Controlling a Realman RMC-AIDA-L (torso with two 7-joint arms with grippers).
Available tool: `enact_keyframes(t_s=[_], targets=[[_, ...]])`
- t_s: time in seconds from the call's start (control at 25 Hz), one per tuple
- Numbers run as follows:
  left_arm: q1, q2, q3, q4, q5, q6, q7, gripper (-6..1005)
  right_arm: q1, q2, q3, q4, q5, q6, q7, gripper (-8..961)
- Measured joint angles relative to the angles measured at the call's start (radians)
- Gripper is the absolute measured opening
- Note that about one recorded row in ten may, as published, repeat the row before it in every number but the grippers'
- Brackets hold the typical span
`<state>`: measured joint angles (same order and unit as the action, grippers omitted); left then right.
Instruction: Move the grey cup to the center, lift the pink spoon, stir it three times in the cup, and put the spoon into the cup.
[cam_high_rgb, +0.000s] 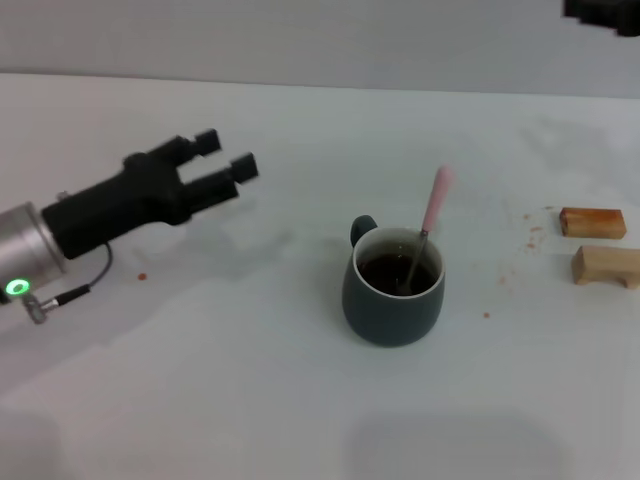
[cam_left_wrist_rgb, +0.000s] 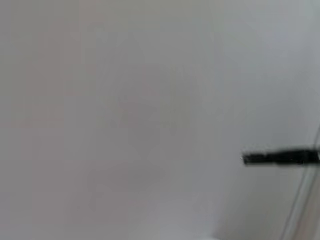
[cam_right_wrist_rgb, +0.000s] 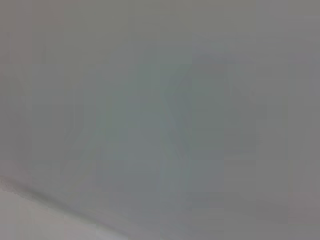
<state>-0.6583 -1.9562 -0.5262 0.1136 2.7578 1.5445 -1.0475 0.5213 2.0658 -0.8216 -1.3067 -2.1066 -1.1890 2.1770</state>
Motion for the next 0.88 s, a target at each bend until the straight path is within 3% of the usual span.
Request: enact_keyframes(t_s=[0.2,0.44,0.64,0.88], targets=[[0.057,0.005,0.0,-0.002,-0.162,0.096,0.055,827,-0.19,0.007,0.004,0.047,0.39,0.067,-0.235,383],[0.103,0.002,0.0,-0.003,-0.325,0.143,0.084,826,-0.347,0.01,0.005,0.272,0.933,0.001,-0.694,383],[0.121,-0.005,0.0,-0.006,-0.435,0.17,0.079,826,-0.385,0.01,0.031,0.525,1.231,-0.155,-1.026,383],[0.124,-0.019,0.0,-0.008,-0.566,0.174,0.084,826,-0.35,0.01,0.068,0.804,1.438,-0.344,-1.359,383]])
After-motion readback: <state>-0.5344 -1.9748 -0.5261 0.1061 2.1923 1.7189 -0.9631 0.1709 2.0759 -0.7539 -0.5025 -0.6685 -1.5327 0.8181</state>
